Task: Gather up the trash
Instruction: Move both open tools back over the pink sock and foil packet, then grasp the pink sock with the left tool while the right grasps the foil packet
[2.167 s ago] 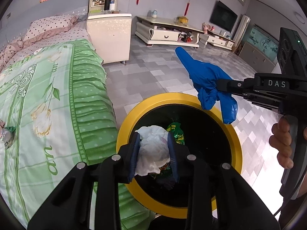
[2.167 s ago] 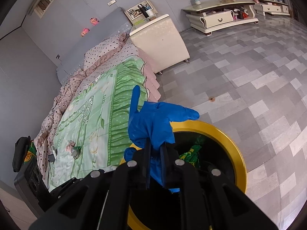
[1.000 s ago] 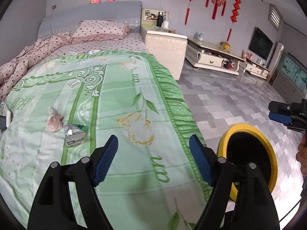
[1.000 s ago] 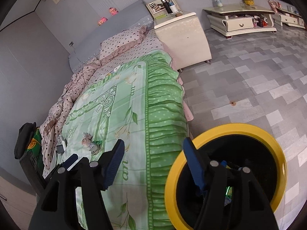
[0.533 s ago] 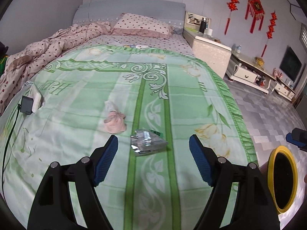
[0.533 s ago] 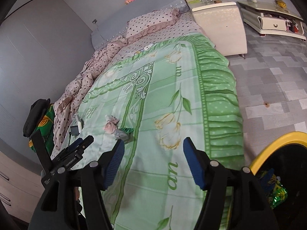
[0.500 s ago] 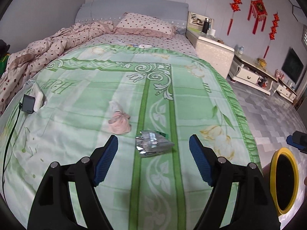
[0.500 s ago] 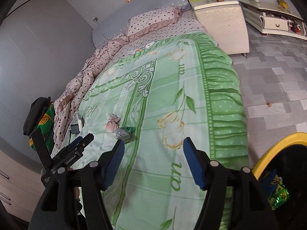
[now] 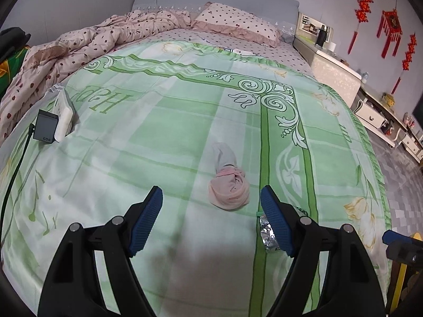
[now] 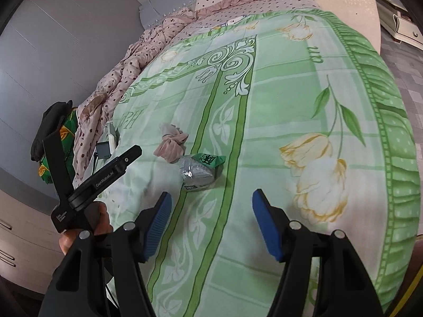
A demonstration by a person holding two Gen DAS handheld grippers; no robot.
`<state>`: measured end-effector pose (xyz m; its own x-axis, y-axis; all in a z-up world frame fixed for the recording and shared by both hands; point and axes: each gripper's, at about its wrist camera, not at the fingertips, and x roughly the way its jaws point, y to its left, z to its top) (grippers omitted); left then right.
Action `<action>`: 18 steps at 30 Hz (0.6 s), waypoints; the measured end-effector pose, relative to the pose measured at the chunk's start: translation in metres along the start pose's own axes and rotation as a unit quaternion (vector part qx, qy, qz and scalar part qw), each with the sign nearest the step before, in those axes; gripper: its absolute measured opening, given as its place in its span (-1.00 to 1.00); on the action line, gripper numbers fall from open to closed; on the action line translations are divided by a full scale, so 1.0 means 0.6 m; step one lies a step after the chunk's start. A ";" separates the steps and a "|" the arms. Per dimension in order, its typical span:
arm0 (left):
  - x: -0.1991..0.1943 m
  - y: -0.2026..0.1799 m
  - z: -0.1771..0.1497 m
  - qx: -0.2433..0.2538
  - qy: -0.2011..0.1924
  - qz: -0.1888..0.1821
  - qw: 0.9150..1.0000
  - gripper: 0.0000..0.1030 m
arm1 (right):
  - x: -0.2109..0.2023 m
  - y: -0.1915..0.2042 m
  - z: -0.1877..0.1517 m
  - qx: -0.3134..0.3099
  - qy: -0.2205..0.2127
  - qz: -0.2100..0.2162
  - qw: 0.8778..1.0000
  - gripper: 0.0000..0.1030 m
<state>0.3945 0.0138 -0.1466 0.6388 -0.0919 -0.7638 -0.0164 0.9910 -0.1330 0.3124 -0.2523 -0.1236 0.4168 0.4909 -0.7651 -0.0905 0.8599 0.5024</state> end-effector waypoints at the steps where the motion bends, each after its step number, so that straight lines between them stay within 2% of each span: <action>1: 0.012 0.004 0.001 -0.001 0.003 0.000 1.000 0.41 | 0.012 0.002 0.002 -0.001 0.005 0.001 1.000 0.17; 9: 0.086 0.015 0.003 -0.007 0.023 -0.010 1.000 0.41 | 0.097 0.017 0.021 -0.010 0.034 0.003 0.999 0.17; 12: 0.106 0.018 0.009 -0.016 0.026 -0.025 0.999 0.41 | 0.120 0.022 0.023 -0.015 0.041 0.005 0.999 0.18; 17: 0.134 0.019 0.014 -0.010 0.034 -0.046 0.998 0.07 | 0.154 0.026 0.030 -0.022 0.052 0.010 0.998 0.18; 18: 0.137 0.017 0.014 -0.005 0.034 -0.053 0.998 -0.05 | 0.162 0.028 0.030 -0.024 0.055 0.008 0.998 0.18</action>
<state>0.4531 0.0173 -0.2056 0.5834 -0.2032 -0.7863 0.0401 0.9742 -0.2220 0.3677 -0.1928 -0.1822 0.3141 0.5145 -0.7979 -0.1409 0.8564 0.4967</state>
